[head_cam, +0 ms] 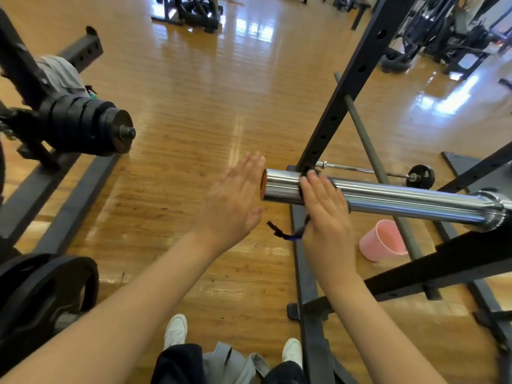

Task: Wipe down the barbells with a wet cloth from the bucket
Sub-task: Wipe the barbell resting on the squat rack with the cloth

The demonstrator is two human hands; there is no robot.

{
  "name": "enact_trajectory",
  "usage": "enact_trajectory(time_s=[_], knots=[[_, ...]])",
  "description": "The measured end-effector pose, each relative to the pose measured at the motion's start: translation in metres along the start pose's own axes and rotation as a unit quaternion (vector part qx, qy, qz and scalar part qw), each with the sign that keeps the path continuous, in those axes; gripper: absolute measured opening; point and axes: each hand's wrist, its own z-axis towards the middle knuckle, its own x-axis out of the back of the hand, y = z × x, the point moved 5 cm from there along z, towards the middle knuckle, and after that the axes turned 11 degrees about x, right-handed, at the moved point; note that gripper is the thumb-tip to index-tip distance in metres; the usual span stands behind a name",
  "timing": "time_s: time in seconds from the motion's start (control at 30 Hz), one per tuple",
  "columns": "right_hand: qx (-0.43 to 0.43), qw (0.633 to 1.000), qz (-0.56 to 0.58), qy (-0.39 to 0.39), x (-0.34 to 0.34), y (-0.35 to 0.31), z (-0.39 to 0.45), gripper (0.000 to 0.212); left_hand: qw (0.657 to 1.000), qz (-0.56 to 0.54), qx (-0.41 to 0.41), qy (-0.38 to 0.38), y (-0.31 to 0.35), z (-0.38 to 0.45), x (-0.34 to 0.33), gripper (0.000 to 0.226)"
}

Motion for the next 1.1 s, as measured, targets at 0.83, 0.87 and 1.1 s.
enact_trajectory(time_s=[0.83, 0.87, 1.1], knots=[[-0.059, 0.995, -0.028, 0.078, -0.023, -0.014, -0.006, 0.052, 0.951, -0.267, 0.079, -0.134, 0.008, 0.033, 0.015, 0.066], [-0.067, 0.994, -0.038, 0.076, -0.025, -0.019, 0.001, 0.051, 0.943, -0.279, 0.095, -0.153, 0.005, 0.034, 0.013, 0.068], [0.080, 0.996, -0.008, 0.030, -0.027, -0.016, -0.003, 0.056, 0.962, -0.214, 0.048, -0.164, 0.002, 0.009, 0.004, 0.090]])
